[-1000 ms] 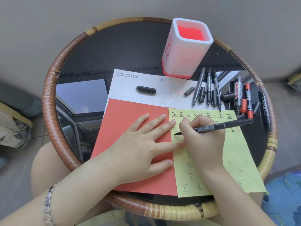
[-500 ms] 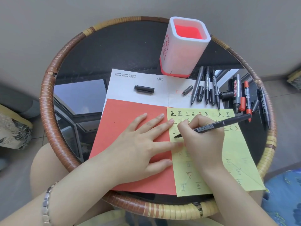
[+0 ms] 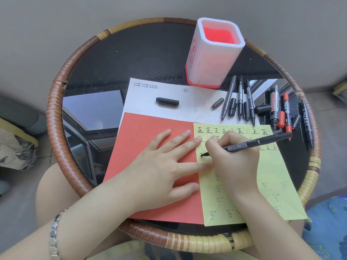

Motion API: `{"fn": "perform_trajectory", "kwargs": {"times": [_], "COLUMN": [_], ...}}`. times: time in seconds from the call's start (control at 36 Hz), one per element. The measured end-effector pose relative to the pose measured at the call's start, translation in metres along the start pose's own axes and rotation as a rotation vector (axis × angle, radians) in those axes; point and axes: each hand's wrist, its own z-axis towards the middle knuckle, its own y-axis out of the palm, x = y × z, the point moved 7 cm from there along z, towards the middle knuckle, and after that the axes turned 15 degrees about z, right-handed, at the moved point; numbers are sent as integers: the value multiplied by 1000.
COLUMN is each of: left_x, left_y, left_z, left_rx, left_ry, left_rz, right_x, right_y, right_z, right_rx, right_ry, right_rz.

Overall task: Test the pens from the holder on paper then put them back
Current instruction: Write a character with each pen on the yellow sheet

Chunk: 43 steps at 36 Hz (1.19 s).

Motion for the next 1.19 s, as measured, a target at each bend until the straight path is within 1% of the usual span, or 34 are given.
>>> {"fn": "perform_trajectory", "kwargs": {"times": [0.25, 0.39, 0.5, 0.64, 0.75, 0.81, 0.97, 1.08, 1.19], "left_x": [0, 0, 0, 0, 1, 1, 0, 1, 2], "left_y": [0, 1, 1, 0, 0, 0, 0, 0, -1], "left_z": [0, 0, 0, 0, 0, -1, 0, 0, 0], "left_rx": [-4, -15, -18, -1, 12, 16, 26, 33, 34], "left_ry": [-1, -7, -10, -16, -22, -21, -14, -10, -9], "left_rz": [3, 9, 14, 2, -9, -10, -3, -2, -17], "right_x": [-1, -1, -1, 4, 2, -3, -16, -38, -53], "right_y": [1, -4, -5, -15, -17, -16, -13, -15, 0], "right_z": [-1, -1, -1, 1, 0, 1, 17, 32, 45], "right_rx": [-1, 54, 65, 167, 170, 126, -193, -305, -511], "right_ry": [1, 13, 41, 92, 111, 104, 100, -72, -208], "right_rz": [-30, -23, -10, 154, 295, 312, 231, 15, -112]}}
